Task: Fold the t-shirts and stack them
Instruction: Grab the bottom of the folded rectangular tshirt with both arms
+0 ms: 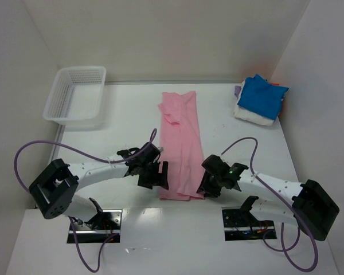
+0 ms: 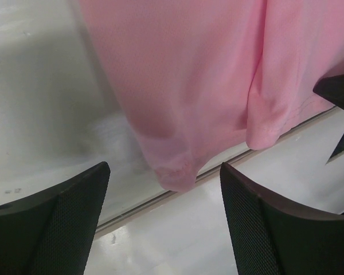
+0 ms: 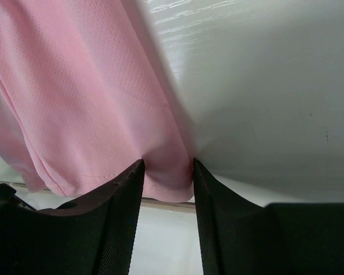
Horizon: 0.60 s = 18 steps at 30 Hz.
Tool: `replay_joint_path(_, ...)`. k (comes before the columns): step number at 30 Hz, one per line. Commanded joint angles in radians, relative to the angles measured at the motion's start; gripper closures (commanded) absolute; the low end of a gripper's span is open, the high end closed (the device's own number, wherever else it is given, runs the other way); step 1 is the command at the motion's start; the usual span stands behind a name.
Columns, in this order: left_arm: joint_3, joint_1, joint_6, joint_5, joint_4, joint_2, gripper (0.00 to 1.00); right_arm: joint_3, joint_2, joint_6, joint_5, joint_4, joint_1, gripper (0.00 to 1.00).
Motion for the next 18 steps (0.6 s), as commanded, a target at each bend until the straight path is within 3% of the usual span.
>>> replay_joint_path(1,-0.043,-0.012,-0.087,0.036,0.031,-0.026,0.15,-0.033,-0.020,0.012,0.011,0.050,0.008,0.57)
replay_joint_path(18,-0.088,-0.070,-0.299,-0.046,0.092,-0.023,0.18,-0.042,-0.112,-0.011,0.067,0.101,0.008,0.64)
